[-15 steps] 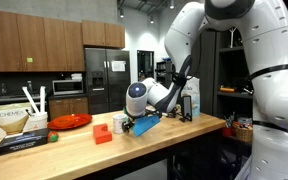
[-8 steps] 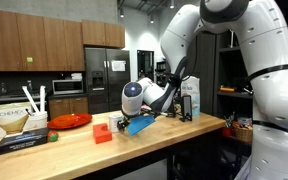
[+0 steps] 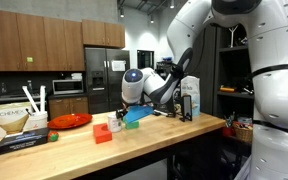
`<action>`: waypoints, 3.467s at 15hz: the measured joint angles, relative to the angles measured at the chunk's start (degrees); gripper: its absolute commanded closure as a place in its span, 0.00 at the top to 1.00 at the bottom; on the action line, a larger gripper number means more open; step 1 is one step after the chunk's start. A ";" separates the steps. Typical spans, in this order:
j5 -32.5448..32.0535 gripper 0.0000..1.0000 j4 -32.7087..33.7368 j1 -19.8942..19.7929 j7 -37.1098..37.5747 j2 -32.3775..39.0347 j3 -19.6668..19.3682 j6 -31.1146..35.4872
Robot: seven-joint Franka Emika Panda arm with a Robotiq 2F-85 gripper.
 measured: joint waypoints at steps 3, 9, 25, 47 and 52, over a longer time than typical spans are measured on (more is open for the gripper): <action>0.57 1.00 -1.69 -0.89 -0.80 -7.22 -0.55 0.83; 1.88 1.00 -2.23 -0.95 -6.42 -13.22 -0.83 8.67; 38.56 1.00 -7.01 0.82 -35.38 -1.09 1.52 34.42; 62.47 1.00 5.59 11.30 -70.23 13.10 -13.66 47.81; 73.56 1.00 7.36 30.33 -78.77 17.96 -33.13 49.02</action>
